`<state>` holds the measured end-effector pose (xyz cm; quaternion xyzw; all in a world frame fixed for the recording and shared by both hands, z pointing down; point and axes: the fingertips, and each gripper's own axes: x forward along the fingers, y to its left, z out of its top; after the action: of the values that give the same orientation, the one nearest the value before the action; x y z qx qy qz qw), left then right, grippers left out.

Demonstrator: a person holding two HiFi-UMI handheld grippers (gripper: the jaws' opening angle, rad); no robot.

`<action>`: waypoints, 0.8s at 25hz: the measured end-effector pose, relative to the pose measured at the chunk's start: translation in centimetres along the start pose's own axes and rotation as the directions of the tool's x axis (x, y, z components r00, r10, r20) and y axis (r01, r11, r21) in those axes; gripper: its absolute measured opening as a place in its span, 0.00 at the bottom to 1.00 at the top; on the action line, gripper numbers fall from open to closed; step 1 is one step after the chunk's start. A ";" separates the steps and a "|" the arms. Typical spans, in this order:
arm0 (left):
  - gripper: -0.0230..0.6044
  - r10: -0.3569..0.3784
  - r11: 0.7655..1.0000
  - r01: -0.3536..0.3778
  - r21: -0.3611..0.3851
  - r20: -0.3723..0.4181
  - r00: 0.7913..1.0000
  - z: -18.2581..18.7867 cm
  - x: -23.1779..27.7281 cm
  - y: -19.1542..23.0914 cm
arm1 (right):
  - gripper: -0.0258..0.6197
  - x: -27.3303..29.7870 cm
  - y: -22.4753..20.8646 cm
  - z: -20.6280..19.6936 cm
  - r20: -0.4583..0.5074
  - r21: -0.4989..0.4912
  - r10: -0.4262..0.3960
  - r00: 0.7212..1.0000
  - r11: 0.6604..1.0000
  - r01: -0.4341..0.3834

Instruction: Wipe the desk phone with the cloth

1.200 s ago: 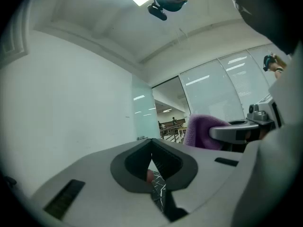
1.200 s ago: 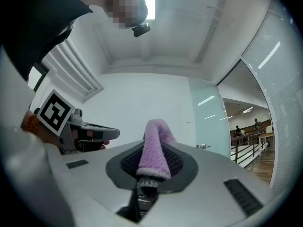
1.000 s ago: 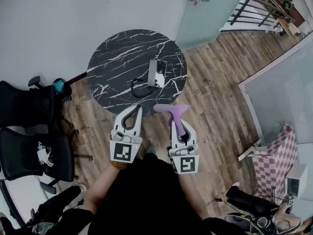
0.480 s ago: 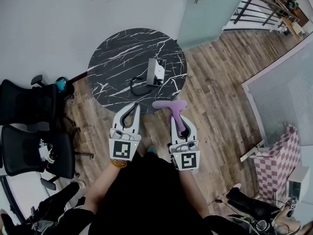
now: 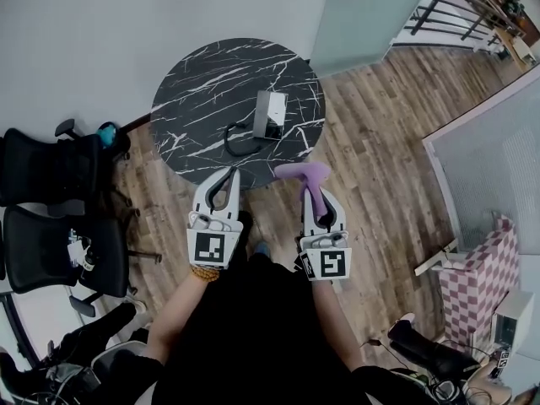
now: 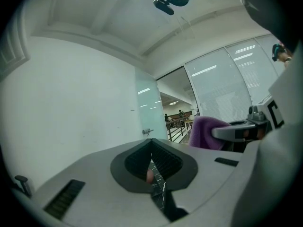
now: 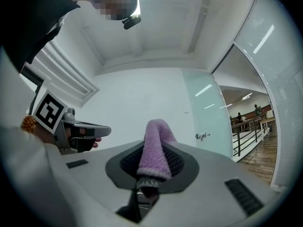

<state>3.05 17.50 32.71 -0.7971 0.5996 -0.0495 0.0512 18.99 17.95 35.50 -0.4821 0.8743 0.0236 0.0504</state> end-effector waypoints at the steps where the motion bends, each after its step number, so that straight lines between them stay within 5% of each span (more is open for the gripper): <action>1: 0.06 0.000 1.000 0.000 0.002 0.000 1.000 -0.1 0.2 0.1 | 0.13 0.2 -0.3 -0.3 -0.007 0.009 -0.001 1.000 1.000 0.001; 20: 0.06 -0.049 0.998 0.049 -0.046 -0.003 0.999 -2.7 7.2 4.0 | 0.13 7.7 -3.2 -3.7 -0.100 0.037 0.000 0.995 0.999 0.004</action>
<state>0.86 9.39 34.90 -0.8124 0.5810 -0.0385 0.0305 17.33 9.42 38.39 -0.4826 0.8755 -0.0169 0.0154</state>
